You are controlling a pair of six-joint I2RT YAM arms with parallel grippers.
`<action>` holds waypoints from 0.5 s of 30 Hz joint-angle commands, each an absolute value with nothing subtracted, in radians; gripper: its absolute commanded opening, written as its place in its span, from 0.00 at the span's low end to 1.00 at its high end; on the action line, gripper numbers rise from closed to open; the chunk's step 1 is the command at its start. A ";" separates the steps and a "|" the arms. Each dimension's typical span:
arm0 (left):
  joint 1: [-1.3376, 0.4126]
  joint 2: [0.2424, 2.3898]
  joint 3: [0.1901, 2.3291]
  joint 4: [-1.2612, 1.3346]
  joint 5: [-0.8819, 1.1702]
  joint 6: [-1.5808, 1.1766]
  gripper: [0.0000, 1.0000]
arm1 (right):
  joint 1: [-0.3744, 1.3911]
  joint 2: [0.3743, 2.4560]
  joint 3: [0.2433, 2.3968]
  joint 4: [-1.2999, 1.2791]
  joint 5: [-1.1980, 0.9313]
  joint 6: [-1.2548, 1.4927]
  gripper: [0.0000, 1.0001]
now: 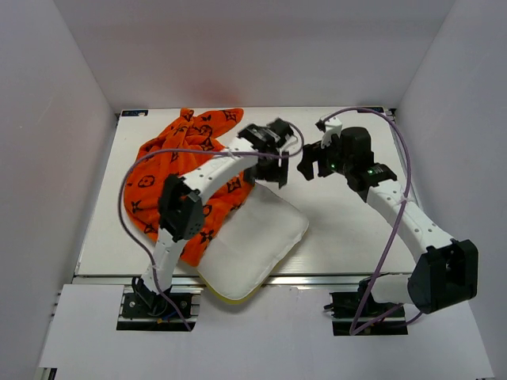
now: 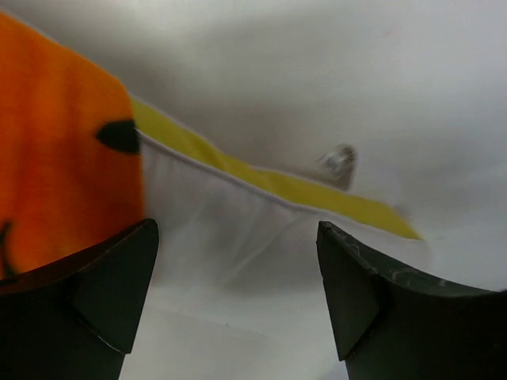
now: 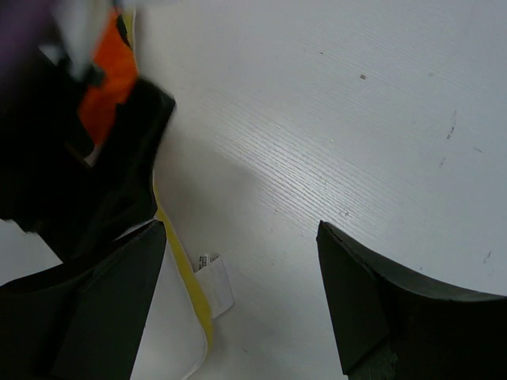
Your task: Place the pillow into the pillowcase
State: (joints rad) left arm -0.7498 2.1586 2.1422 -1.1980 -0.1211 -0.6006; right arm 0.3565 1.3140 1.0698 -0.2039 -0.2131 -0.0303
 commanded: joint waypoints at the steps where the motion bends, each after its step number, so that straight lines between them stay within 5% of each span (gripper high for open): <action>1: -0.848 2.140 2.171 -1.404 -0.264 -0.549 0.90 | 0.328 1.260 1.036 -0.141 -0.207 -0.012 0.82; 12: -0.891 2.223 1.938 -1.355 -0.425 -0.617 0.92 | 0.192 1.230 0.997 -0.143 -0.264 -0.014 0.82; 15: -0.890 2.258 1.911 -1.327 -0.430 -0.618 0.82 | 0.184 1.213 0.986 -0.146 -0.273 -0.012 0.82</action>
